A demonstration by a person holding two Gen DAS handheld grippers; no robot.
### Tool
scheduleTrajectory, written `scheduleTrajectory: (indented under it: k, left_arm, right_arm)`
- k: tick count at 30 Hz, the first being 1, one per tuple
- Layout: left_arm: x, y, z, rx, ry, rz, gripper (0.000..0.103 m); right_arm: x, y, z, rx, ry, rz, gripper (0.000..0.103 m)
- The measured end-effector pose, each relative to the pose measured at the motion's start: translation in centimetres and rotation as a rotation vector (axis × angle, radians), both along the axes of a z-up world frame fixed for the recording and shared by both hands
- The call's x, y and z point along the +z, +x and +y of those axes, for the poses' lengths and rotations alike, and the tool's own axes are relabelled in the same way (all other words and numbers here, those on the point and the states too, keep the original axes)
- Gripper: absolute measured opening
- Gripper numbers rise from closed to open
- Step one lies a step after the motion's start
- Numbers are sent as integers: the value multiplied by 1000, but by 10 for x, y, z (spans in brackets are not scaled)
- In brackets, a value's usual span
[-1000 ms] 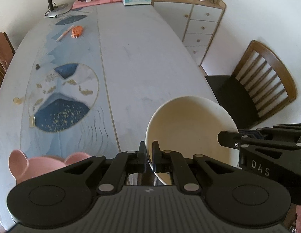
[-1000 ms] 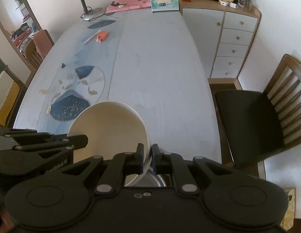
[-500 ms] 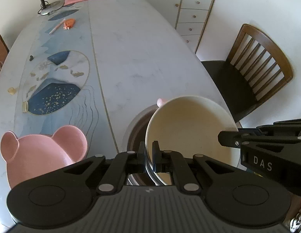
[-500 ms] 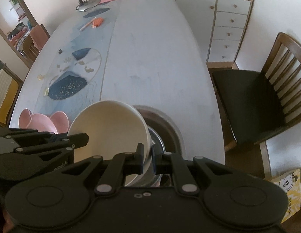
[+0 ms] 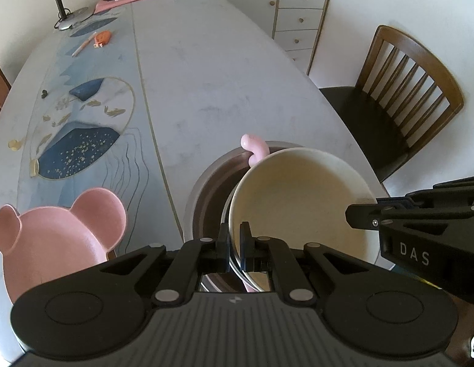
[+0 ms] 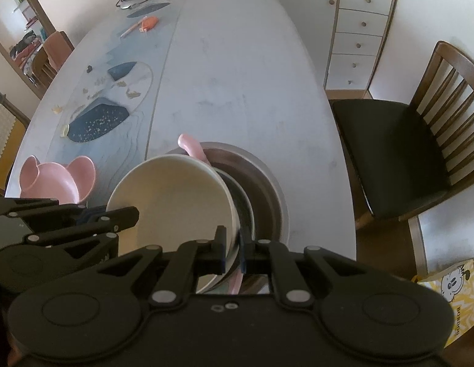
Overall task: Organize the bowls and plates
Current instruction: 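Lower the cream bowl into the saucepan and open both grippers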
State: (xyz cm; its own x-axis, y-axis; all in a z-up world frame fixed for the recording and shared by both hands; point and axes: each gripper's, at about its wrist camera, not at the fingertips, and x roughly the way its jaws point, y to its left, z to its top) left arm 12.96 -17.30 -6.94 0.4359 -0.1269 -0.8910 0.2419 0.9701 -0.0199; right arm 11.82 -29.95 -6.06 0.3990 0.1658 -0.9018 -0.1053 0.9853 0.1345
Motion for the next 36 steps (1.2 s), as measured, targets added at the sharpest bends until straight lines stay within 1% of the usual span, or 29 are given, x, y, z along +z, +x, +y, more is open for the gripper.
scheduleTrajectory:
  k: [10,14,18,19,25,27,32,33,36]
  left_arm:
    - [-9,2,-5,-8,20,0,5]
    - [-9,2,-5,-19,19,-17,5]
    - [-10,5,-4,-17,4,-3,5]
    - [-11,6,-4,-16,-2,9,5]
    - [-9,7,0,-20,-21,23,7]
    - [-8,8,3,-27,-34,31,9]
    - [-5,7,11,-25,-58,45,10]
    - [-4,7,13,-24,-65,47,10]
    - [0,4,16,-23,-76,35,10]
  right_arm:
    - [-10,3,-2,1,5,15,9]
    - [-12,5,-1,2,-2,10,9]
    - [-12,5,-2,-6,5,11,9]
    - [-12,5,-3,-8,16,13,12]
    - [-8,4,-5,-13,34,5,19]
    - [-7,4,-6,-12,40,8,21]
    - [-4,2,-9,-11,63,6,24]
    - [-3,2,-10,-10,67,4,26]
    - [2,-1,-11,-3,77,-7,28]
